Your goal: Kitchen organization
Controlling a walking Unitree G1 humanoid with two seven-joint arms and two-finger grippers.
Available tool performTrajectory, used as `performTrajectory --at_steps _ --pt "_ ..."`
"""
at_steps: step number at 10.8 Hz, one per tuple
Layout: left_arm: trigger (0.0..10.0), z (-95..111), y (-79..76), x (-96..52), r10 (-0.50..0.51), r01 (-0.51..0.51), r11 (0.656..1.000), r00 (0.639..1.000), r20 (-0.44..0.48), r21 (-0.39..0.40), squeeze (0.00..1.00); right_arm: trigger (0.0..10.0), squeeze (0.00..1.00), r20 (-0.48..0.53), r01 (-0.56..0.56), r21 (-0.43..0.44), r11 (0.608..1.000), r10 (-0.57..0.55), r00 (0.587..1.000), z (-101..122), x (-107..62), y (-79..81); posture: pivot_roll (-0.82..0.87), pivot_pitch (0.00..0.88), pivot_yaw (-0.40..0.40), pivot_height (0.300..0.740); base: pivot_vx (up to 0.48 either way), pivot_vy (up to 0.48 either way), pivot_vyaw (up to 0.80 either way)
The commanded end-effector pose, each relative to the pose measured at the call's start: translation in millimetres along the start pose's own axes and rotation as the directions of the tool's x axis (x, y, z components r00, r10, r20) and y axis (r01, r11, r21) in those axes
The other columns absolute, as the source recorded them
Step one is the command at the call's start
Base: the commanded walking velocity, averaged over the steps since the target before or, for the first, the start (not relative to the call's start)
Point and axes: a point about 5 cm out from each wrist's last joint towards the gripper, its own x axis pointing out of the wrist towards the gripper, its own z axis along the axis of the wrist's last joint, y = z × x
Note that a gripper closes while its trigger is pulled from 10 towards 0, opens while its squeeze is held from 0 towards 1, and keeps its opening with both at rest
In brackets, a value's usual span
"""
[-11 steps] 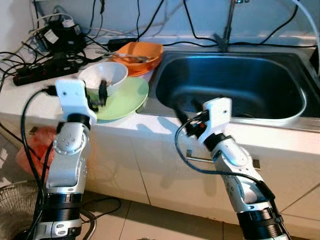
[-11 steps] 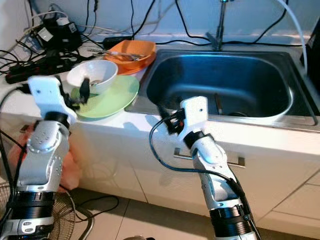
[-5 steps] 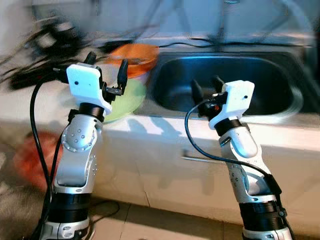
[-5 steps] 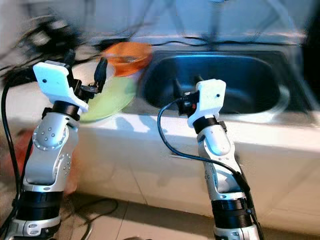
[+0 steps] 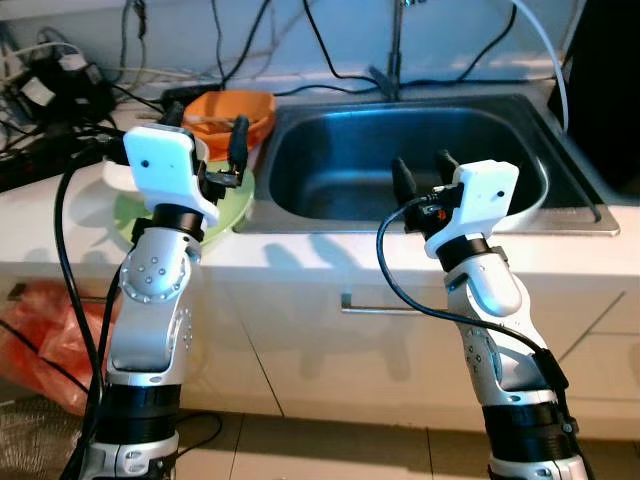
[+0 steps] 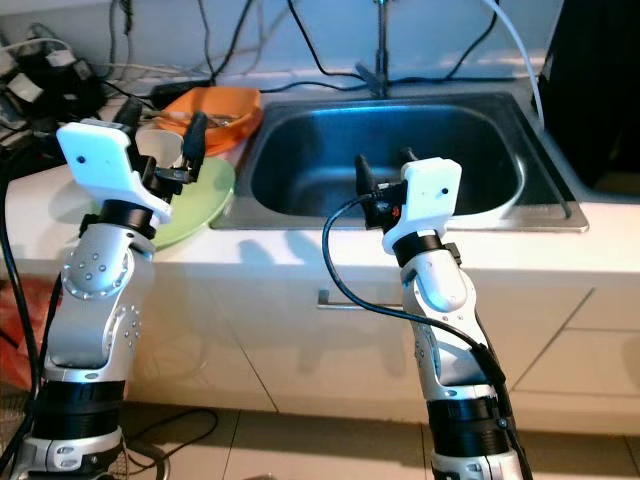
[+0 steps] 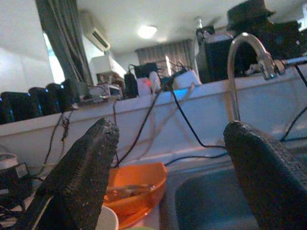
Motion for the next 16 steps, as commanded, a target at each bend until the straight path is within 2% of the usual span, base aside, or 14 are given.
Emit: performTrajectory --at_steps 1,8,13,16 --pt "10.0 -0.4 3.2 0.8 0.014 -0.014 1.000 1.000 -0.010 0.003 0.00 10.0 0.00 0.025 -0.013 -0.011 1.000 0.013 1.000 5.8 3.2 4.6 0.06 0.003 0.115 0.740 0.439 0.000 0.00" --pt "10.0 -3.6 0.9 0.1 0.013 -0.014 1.000 1.000 -0.028 -0.019 0.00 10.0 0.00 0.020 -0.006 -0.026 1.000 0.006 1.000 3.9 2.2 5.2 0.06 0.007 0.115 0.740 0.366 0.000 0.00" --pt "10.0 -3.7 -0.1 0.8 0.027 -0.027 1.000 0.999 -0.032 -0.002 0.00 10.0 0.00 0.008 -0.002 -0.025 1.000 0.002 1.000 0.5 0.9 6.0 0.06 0.011 0.117 0.740 0.000 0.000 0.00" --pt "10.0 -8.0 2.9 0.9 0.048 -0.049 0.999 0.997 -0.063 -0.023 0.00 10.0 0.00 0.003 -0.014 -0.013 1.000 0.014 1.000 -0.1 0.5 7.9 0.06 0.012 0.121 0.740 0.000 0.094 0.00"
